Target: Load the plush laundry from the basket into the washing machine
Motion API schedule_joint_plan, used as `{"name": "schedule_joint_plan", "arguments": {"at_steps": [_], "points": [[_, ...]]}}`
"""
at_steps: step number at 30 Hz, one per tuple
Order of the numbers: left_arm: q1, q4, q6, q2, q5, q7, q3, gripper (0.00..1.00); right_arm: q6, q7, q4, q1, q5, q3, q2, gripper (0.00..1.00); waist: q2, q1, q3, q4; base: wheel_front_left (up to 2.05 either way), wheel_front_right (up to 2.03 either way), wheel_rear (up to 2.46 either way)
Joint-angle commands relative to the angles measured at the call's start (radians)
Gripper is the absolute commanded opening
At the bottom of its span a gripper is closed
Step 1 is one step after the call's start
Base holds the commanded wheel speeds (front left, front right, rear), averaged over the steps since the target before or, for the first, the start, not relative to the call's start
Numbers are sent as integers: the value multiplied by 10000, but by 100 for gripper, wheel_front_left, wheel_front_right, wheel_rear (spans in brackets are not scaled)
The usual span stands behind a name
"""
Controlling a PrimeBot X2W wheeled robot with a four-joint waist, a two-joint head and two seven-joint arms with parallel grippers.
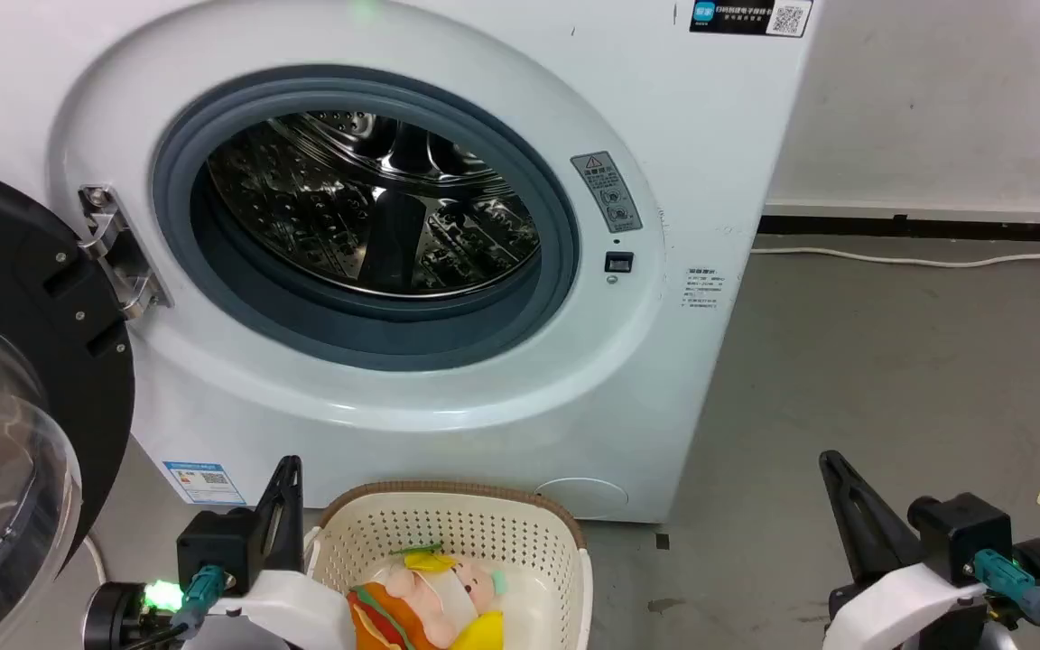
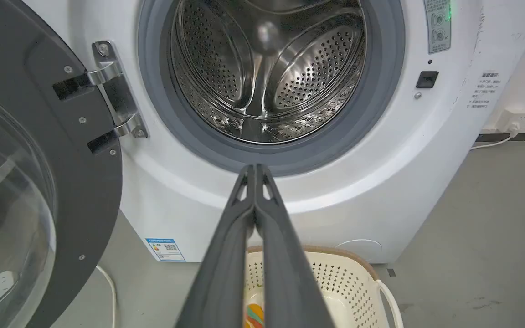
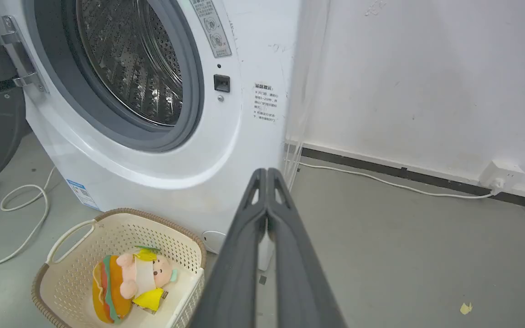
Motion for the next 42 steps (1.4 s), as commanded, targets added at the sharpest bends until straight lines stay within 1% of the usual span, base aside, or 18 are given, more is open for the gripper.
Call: {"name": "schedule_joint_plan", "arguments": {"at_steps": [1, 33, 34, 42], "points": [[-156, -43, 26, -1, 24, 3, 35, 0, -9, 12, -45, -117, -76, -32, 43, 0, -1, 0, 0, 0, 0, 0, 0], [-156, -43, 26, -1, 24, 3, 35, 0, -9, 12, -45, -117, -76, -32, 43, 0, -1, 0, 0, 0, 0, 0, 0], [0, 1, 0, 0, 0, -3, -1, 100, 0, -2, 1, 1, 3, 2, 0, 100, -1, 0, 0, 0, 0, 0, 0], [-6, -6, 45, -2, 0, -76, -99, 100, 0, -77, -17, 15, 88, -10, -1, 100, -1, 0, 18, -4, 0, 0, 0]]}}
